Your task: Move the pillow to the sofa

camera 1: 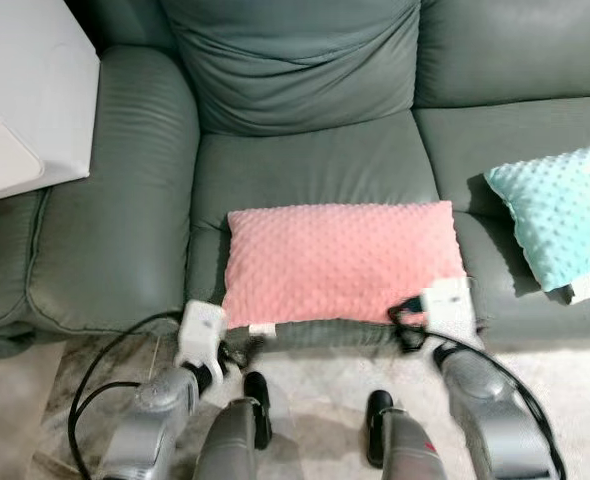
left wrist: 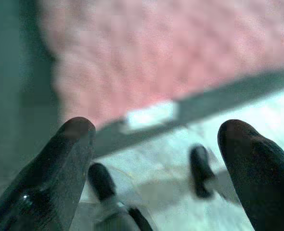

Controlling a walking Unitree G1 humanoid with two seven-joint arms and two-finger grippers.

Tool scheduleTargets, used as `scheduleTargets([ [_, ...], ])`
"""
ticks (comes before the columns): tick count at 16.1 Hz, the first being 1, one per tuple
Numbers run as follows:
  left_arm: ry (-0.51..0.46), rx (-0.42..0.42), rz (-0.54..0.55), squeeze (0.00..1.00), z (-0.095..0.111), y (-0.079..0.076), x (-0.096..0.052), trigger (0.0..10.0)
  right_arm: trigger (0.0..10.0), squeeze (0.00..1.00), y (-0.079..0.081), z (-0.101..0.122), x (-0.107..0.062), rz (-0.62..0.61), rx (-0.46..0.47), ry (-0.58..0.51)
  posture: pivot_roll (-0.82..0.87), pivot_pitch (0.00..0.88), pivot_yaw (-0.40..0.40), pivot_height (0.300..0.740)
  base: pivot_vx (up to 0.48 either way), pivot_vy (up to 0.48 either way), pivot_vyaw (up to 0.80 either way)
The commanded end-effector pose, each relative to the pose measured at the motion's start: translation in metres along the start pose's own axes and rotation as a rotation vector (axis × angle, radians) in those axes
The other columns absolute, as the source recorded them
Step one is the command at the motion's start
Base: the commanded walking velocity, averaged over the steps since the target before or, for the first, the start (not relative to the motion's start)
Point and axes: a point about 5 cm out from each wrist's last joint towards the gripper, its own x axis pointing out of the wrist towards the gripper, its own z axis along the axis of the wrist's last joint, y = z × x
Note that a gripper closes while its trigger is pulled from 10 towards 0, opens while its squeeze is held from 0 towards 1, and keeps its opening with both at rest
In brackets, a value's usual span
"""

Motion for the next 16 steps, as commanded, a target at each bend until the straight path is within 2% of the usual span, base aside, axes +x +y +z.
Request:
scheduleTargets([
  [1, 0.069, 0.007, -0.042, 1.00, -0.011, -0.005, -0.008, 10.0, 10.0, 1.00, 0.008, -0.017, -0.006, 0.060, 0.007, 0.078, -0.01, 0.429, 0.091, 0.740, 0.000, 0.000, 0.00],
  [3, 0.120, 0.019, -0.106, 1.00, -0.020, -0.015, -0.009, 10.0, 10.0, 1.00, 0.011, -0.035, -0.006, 0.099, 0.019, 0.151, 0.00, 0.430, 0.087, 0.740, 0.000, 0.000, 0.00],
  [4, 0.191, 0.041, -0.177, 1.00, -0.030, -0.026, -0.007, 10.0, 10.0, 1.00, 0.013, -0.039, -0.004, 0.161, -0.116, 0.143, -0.01, 0.431, 0.083, 0.740, 0.000, 0.000, 0.00],
  [5, 0.211, 0.049, -0.194, 1.00, -0.033, -0.029, -0.007, 10.0, 10.0, 1.00, 0.015, -0.039, -0.004, 0.190, -0.147, 0.136, -0.01, 0.431, 0.083, 0.740, 0.000, 0.000, 0.00],
  [6, 0.217, 0.111, -0.214, 1.00, -0.035, -0.037, -0.002, 10.0, 10.0, 0.80, 0.015, -0.046, -0.002, 0.211, -0.121, 0.183, -0.02, 0.431, 0.077, 0.740, 0.000, 0.000, 0.00],
  [7, 0.210, 0.117, -0.209, 1.00, -0.035, -0.039, 0.002, 10.0, 10.0, 0.80, 0.014, -0.050, -0.001, 0.215, -0.117, 0.197, -0.02, 0.431, 0.076, 0.740, 0.000, 0.000, 0.00],
  [8, 0.175, 0.110, -0.144, 0.00, -0.032, -0.038, 0.012, 10.0, 10.0, 0.71, 0.011, -0.055, 0.002, 0.227, -0.119, 0.201, -0.02, 0.431, 0.070, 0.740, 0.000, 0.000, 0.00],
  [9, 0.161, 0.106, -0.117, 0.00, -0.031, -0.037, 0.015, 10.0, 10.0, 0.71, 0.010, -0.056, 0.002, 0.236, -0.125, 0.198, -0.02, 0.430, 0.066, 0.740, 0.000, 0.000, 0.00],
  [10, 0.151, 0.108, -0.078, 0.00, -0.031, -0.035, 0.022, 10.0, 10.0, 0.54, 0.003, -0.063, 0.005, 0.221, -0.122, 0.215, -0.03, 0.430, 0.062, 0.740, 0.000, 0.000, 0.00],
  [11, 0.149, 0.068, -0.033, 0.00, -0.030, -0.032, 0.029, 10.0, 10.0, 0.36, -0.004, -0.072, 0.005, 0.214, -0.111, 0.241, -0.03, 0.431, 0.060, 0.740, 0.000, 0.000, 0.00],
  [12, 0.156, 0.045, -0.010, 0.00, -0.031, -0.029, 0.032, 10.0, 10.0, 0.24, -0.006, -0.075, 0.005, 0.217, -0.115, 0.247, -0.04, 0.432, 0.059, 0.740, 0.000, 0.000, 0.00],
  [13, 0.157, 0.041, -0.002, 0.00, -0.031, -0.029, 0.033, 10.0, 10.0, 0.00, -0.007, -0.077, 0.004, 0.219, -0.113, 0.251, -0.03, 0.433, 0.057, 0.740, 0.000, 0.000, 0.00],
  [15, 0.168, 0.039, 0.018, 0.00, -0.033, -0.028, 0.038, 10.0, 10.0, 0.00, -0.015, -0.091, 0.001, 0.197, -0.110, 0.266, -0.02, 0.436, 0.058, 0.740, 0.000, 0.000, 0.00],
  [16, 0.168, 0.039, 0.018, 0.00, -0.033, -0.028, 0.038, 10.0, 10.0, 0.00, -0.015, -0.091, 0.001, 0.197, -0.110, 0.266, -0.02, 0.436, 0.058, 0.740, 0.000, 0.000, 0.00],
])
